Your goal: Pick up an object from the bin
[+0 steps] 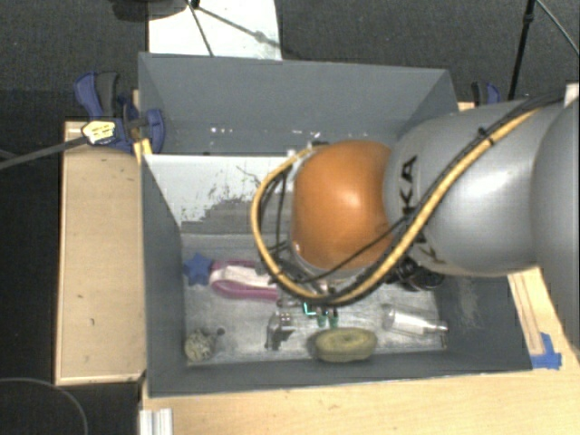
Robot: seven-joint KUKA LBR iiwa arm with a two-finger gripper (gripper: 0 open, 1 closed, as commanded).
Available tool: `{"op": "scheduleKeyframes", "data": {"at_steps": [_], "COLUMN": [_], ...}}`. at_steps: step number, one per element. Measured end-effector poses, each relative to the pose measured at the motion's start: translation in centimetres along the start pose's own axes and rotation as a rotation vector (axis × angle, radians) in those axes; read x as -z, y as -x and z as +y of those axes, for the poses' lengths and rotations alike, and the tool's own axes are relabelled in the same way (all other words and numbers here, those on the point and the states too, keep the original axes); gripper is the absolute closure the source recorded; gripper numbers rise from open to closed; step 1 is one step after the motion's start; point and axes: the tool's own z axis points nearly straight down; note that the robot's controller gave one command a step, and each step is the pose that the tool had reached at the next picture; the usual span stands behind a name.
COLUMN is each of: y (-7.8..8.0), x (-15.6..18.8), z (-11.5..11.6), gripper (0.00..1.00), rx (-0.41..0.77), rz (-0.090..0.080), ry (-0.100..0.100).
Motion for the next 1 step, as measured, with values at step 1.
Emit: {"op": "scheduleKeyframes", "data": {"at_steps": [1], "y": [9.23], "x": [-10.68], "z": [-1.02], "gripper": [0.00], "rx": [0.193], "rz": [-0.011], "ry": [0.002]}}
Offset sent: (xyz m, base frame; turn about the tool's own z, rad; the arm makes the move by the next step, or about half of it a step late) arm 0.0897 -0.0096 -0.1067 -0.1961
